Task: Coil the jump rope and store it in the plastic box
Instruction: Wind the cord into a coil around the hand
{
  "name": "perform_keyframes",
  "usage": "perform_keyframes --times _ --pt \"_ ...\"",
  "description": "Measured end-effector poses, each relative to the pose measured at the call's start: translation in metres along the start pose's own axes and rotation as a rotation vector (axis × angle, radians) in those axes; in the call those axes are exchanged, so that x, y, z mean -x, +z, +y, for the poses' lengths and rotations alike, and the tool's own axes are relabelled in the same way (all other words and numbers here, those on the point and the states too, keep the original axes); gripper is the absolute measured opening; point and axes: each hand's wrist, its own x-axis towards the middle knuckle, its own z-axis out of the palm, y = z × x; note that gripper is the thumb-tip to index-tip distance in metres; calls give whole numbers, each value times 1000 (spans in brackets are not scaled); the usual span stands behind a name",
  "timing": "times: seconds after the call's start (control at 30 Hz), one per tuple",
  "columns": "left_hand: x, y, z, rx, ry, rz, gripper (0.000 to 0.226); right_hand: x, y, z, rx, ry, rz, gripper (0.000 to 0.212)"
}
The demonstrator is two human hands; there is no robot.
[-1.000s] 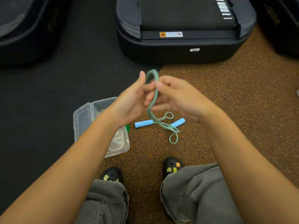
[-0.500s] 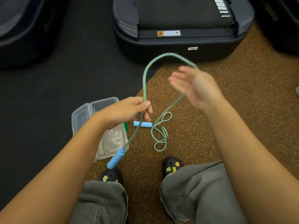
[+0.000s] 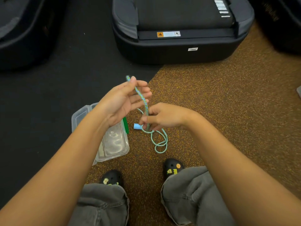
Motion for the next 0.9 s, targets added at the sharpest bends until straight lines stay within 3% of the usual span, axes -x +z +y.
perform_keyframes --times 0.1,0.27,0.37,0.5,0.63,0.73,0.8,0.9 --pt "0 1 -9 -156 -31 17 50 2 -11 -3 -203 -66 78 24" --pt "4 11 -23 -372 -169 -156 68 8 -30 -7 -495 -173 232 17" --pt "8 16 -23 -359 -205 -263 65 13 -38 -8 -566 -229 313 19" --pt "12 15 -20 -265 -184 -349 39 13 -43 -6 -587 -211 431 18" --pt "13 13 -20 -106 -199 -374 25 4 -43 2 -333 -126 604 19" --pt "12 11 -19 21 -222 -397 28 1 -39 4 -57 -84 726 24" --pt "12 10 -16 116 -237 -397 30 4 -37 2 72 -149 628 41" --pt "12 11 -16 142 -233 -407 21 10 -36 -2 185 -256 297 64"
